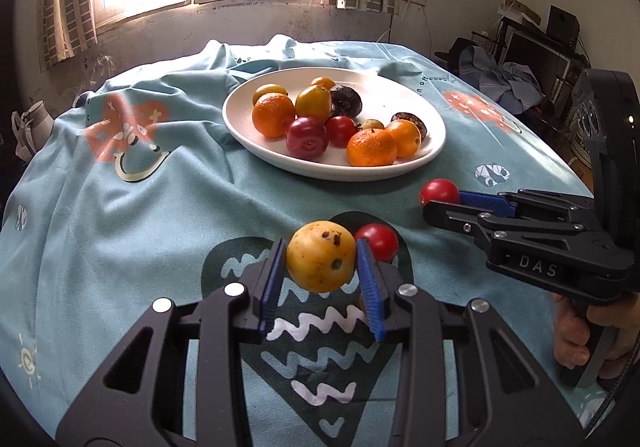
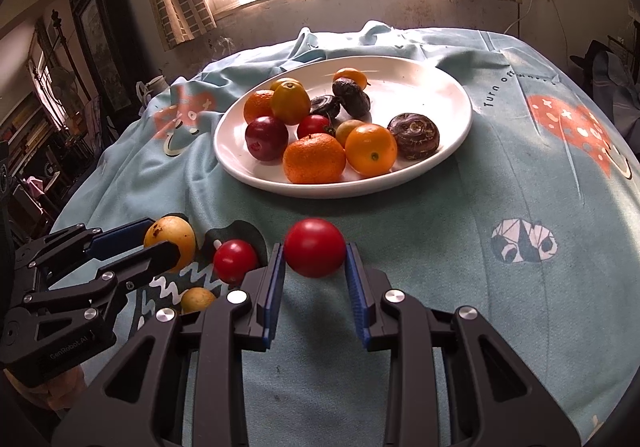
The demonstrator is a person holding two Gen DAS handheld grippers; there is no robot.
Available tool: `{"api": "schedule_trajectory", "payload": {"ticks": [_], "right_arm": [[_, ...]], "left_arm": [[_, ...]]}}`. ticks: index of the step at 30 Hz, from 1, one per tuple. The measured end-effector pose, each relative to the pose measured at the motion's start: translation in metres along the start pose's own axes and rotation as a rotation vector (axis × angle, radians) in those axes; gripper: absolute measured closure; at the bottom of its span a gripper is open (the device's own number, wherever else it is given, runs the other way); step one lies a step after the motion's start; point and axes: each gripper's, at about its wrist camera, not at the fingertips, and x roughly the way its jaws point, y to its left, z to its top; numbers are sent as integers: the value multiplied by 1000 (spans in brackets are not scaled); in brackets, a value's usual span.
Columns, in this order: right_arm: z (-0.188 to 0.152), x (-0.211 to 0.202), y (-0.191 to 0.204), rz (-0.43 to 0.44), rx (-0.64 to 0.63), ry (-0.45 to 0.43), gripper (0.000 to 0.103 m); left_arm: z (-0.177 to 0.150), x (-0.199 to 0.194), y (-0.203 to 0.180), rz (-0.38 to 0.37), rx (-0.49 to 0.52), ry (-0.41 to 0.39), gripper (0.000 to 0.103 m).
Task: Organize fruits
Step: 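Place the plum and lemon on the white plate and open both grippers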
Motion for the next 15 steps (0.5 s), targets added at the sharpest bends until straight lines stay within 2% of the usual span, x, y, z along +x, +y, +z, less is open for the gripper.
{"api": "schedule_trajectory", "payload": {"ticks": [5, 10, 15], "right_arm": [[1, -10, 11, 91, -18, -63, 72], [14, -22, -5, 31, 41, -216, 72], [41, -11, -35, 8, 124, -260, 72]], "left_arm": [[6, -11, 3, -14, -8, -29, 67], [34, -7, 5, -20, -12, -56, 67], [75, 17, 2, 1, 5, -83, 67]]}}
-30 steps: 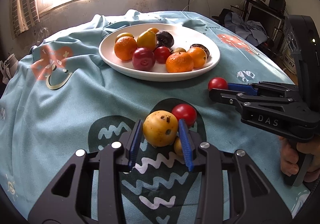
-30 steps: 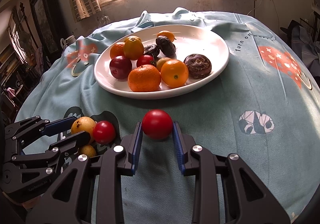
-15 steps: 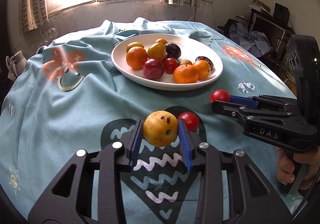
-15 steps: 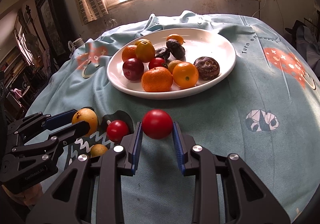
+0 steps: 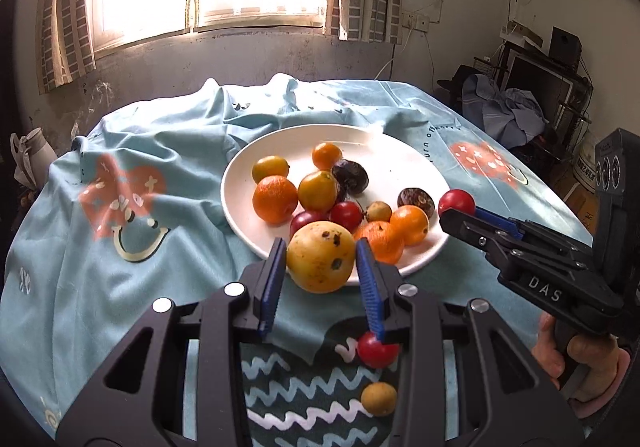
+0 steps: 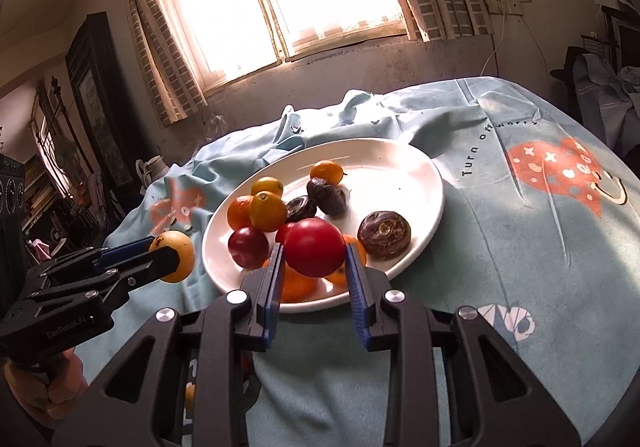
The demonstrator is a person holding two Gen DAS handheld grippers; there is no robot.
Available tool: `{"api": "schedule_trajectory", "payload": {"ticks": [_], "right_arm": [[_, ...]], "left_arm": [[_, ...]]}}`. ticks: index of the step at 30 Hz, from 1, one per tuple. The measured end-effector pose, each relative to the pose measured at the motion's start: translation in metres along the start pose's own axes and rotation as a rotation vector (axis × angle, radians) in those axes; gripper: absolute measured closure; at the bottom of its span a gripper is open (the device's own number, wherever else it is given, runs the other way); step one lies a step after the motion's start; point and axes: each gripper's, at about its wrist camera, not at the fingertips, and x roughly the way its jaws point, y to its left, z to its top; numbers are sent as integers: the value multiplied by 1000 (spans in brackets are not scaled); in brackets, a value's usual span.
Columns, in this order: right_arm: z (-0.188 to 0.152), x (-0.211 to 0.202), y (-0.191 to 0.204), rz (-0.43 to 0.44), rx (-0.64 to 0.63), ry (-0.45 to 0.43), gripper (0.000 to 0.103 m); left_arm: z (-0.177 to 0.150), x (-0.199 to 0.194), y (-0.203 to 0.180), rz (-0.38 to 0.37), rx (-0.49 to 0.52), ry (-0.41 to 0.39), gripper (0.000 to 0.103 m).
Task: Organize fruits
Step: 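Place the plum and lemon on the white plate and open both grippers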
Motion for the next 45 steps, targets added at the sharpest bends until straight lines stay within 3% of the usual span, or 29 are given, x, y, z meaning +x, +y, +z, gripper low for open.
{"api": "schedule_trajectory", "payload": {"ticks": [10, 11, 13, 15, 20, 27, 30, 36, 45], "right_arm": [[34, 49, -27, 24, 37, 12, 69], [34, 51, -26, 29, 31, 20, 55], [31, 46, -25, 17, 36, 0, 43], [31, 38, -21, 36, 23, -17, 43], [24, 18, 1, 54, -26, -3, 43], [-18, 5, 41, 91, -102, 145, 43], [-36, 10, 57, 121, -137, 217, 51], [-49, 15, 72, 100, -216, 244, 57], [-54, 26, 67, 105, -200, 303, 63]], "left_arm": [[59, 71, 6, 57, 9, -1, 64], [61, 73, 8, 59, -4, 3, 47], [61, 67, 13, 97, -37, -21, 12], [57, 51, 14, 111, -49, -61, 11], [31, 12, 19, 152, -37, -39, 4], [-38, -34, 39, 196, -123, -16, 2], [-61, -37, 49, 225, -162, 33, 2], [-65, -53, 69, 182, -269, 8, 2], [-61, -60, 63, 192, -251, -23, 2]]}}
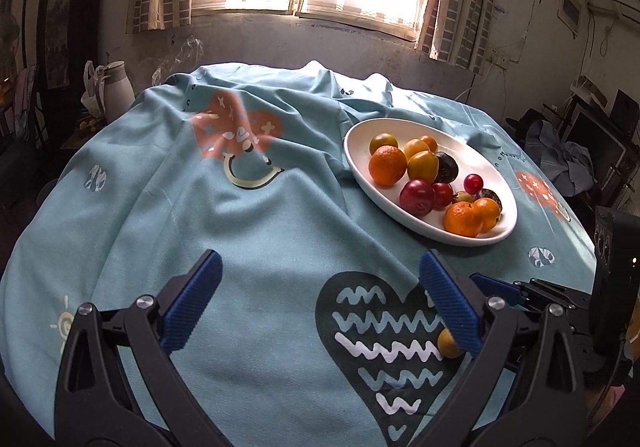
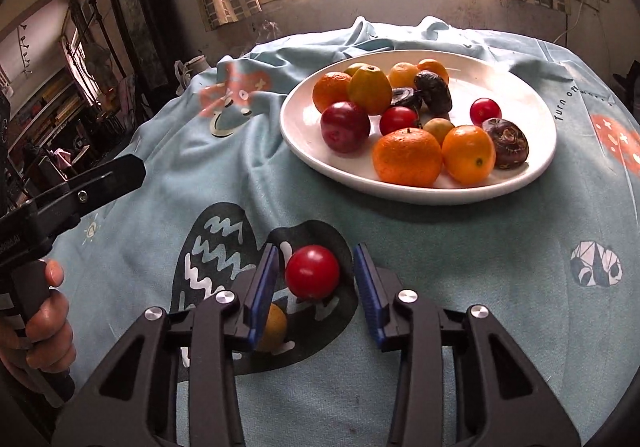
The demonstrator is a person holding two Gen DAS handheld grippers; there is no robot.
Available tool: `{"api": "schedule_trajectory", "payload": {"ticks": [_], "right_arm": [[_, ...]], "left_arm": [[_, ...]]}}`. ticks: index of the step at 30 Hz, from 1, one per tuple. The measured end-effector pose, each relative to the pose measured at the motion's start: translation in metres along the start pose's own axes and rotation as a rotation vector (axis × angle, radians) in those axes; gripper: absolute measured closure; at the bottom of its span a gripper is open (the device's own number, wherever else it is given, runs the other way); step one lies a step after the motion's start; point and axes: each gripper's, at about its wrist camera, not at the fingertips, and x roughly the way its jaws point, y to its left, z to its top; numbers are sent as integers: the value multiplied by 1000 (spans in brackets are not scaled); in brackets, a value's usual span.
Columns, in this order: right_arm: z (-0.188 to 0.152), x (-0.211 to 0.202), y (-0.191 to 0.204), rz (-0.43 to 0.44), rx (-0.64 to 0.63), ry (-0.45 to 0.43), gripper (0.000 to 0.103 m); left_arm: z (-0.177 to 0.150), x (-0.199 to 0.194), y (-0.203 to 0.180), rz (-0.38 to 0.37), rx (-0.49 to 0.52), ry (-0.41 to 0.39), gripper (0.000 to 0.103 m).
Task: Organize fruits
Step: 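Place the plum and lemon on the white plate and open both grippers, then grasp the last red plum with the right gripper while the left gripper grasps a small yellow fruit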
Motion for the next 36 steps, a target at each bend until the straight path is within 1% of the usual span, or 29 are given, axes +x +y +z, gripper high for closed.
{"api": "schedule_trajectory", "payload": {"ticks": [3, 7, 11, 20, 24, 27, 28, 30, 32, 33, 35, 36], "right_arm": [[1, 4, -1, 4, 7, 23, 64], [2, 9, -3, 12, 16, 42, 70], [1, 6, -4, 16, 22, 29, 74], [1, -22, -12, 32, 61, -24, 75], [-4, -43, -16, 12, 60, -68, 75], [-8, -55, -24, 14, 83, -90, 75], [-10, -58, -26, 12, 91, -95, 75], [-11, -63, -29, 10, 101, -105, 75], [-12, -68, -32, 5, 111, -125, 75], [-11, -70, -33, 4, 117, -133, 75], [-11, -73, -34, 7, 125, -140, 75], [-11, -73, -34, 6, 125, -138, 75]], "left_arm": [[0, -2, -3, 18, 22, -20, 2], [-1, -5, -9, 28, 51, -34, 2], [-2, -4, -12, 28, 67, -33, 2], [-4, -2, -14, 32, 90, -25, 2], [-8, 2, -22, -14, 127, 7, 2], [-17, 5, -40, -74, 206, 34, 3], [-21, 6, -48, -102, 244, 45, 4], [-31, 6, -65, -144, 327, 57, 10], [-41, 6, -81, -168, 401, 67, 21], [-45, 7, -86, -180, 426, 76, 24], [-53, 11, -93, -193, 456, 102, 38], [-55, 14, -96, -192, 465, 113, 42]]}}
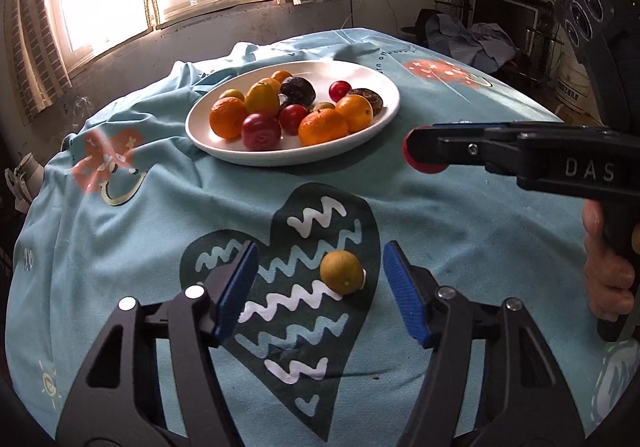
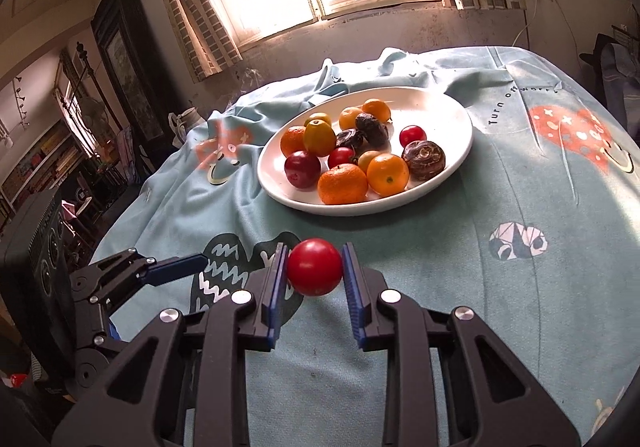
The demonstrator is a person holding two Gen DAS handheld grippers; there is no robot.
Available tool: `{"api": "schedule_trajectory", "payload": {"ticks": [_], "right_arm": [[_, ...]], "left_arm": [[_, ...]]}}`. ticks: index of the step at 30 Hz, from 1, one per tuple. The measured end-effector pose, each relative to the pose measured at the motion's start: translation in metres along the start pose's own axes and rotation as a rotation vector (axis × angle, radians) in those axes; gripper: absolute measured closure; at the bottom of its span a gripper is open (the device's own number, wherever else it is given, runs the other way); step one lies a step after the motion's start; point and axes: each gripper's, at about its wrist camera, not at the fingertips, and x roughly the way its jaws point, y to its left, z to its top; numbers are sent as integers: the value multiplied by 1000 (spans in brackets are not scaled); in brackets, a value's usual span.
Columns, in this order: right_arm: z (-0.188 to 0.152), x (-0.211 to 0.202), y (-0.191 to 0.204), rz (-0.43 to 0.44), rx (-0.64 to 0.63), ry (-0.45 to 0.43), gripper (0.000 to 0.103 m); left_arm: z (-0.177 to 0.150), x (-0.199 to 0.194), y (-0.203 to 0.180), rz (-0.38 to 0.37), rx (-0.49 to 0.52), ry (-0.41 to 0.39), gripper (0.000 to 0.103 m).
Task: Organize fruits
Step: 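Grasp the last red plum with the right gripper while the left gripper grasps a small yellow fruit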
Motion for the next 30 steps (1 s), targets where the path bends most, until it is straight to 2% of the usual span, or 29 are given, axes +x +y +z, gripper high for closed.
{"api": "schedule_trajectory", "payload": {"ticks": [5, 17, 30], "right_arm": [[0, -1, 0, -1, 3, 2, 75], [0, -4, -1, -3, 14, -8, 75], [1, -5, -3, -1, 24, -7, 75]], "left_arm": [[0, 13, -2, -18, -1, 34, 55], [-1, 24, -10, -30, 3, 69, 76], [0, 20, -7, -29, -12, 58, 77]]}}
